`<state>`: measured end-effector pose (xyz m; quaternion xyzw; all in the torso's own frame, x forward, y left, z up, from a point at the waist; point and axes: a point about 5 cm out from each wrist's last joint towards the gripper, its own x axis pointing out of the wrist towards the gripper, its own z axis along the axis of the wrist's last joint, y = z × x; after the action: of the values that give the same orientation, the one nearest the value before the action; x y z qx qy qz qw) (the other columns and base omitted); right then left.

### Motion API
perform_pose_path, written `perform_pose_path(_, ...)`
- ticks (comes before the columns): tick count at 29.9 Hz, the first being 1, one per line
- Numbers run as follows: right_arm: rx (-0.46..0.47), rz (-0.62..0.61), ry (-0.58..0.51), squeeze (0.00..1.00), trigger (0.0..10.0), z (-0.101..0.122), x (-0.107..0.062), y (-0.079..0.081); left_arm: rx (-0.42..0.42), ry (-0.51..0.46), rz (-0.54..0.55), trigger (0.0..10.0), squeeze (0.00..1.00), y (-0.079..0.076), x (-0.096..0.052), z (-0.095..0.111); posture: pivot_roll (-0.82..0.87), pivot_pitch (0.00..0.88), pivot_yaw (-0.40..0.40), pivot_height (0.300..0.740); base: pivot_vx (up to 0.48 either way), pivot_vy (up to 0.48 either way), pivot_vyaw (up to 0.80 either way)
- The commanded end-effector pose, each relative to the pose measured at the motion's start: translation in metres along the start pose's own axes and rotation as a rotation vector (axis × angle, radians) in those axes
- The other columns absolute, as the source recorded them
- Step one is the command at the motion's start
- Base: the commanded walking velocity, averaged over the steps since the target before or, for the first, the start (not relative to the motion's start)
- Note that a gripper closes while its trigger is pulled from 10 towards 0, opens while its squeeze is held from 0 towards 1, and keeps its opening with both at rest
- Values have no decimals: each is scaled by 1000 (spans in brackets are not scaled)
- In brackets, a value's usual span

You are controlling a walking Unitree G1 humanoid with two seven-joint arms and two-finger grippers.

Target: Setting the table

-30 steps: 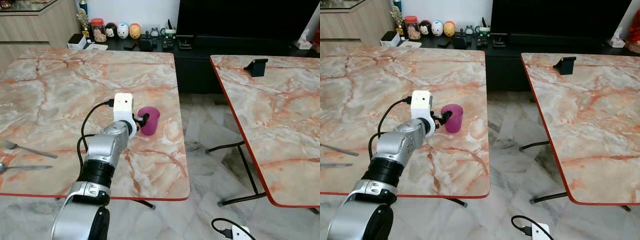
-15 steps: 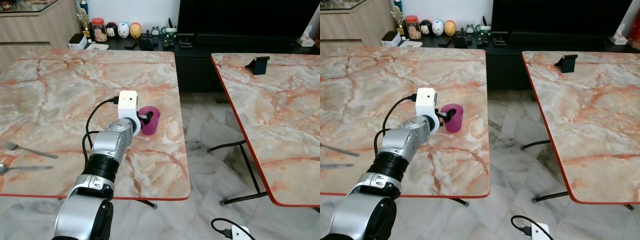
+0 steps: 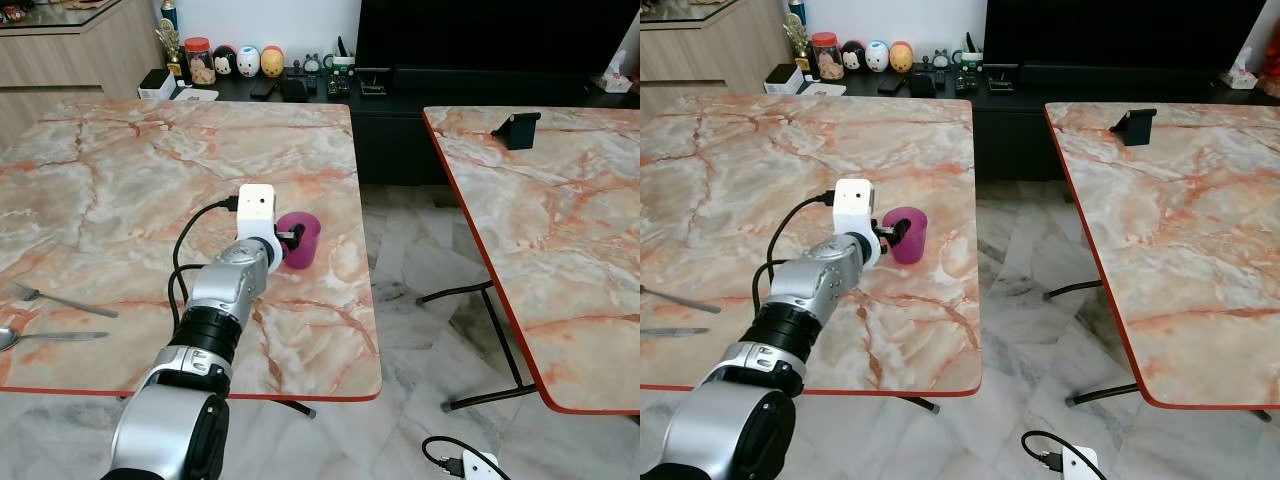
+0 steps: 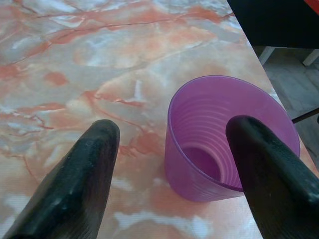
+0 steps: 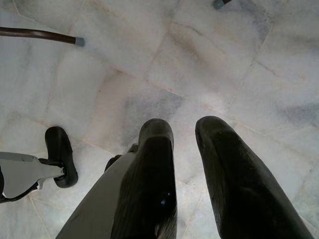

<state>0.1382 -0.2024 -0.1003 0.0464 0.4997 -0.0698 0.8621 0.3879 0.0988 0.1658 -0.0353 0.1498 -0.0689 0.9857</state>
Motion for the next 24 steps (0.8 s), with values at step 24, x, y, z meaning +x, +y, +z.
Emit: perform_pose_path(24, 10, 1, 10, 0, 10000, -2, 0, -1, 34, 54, -72, 0, 0, -5, 1, -6, 110, 0, -18, 727, 0, 0, 0)
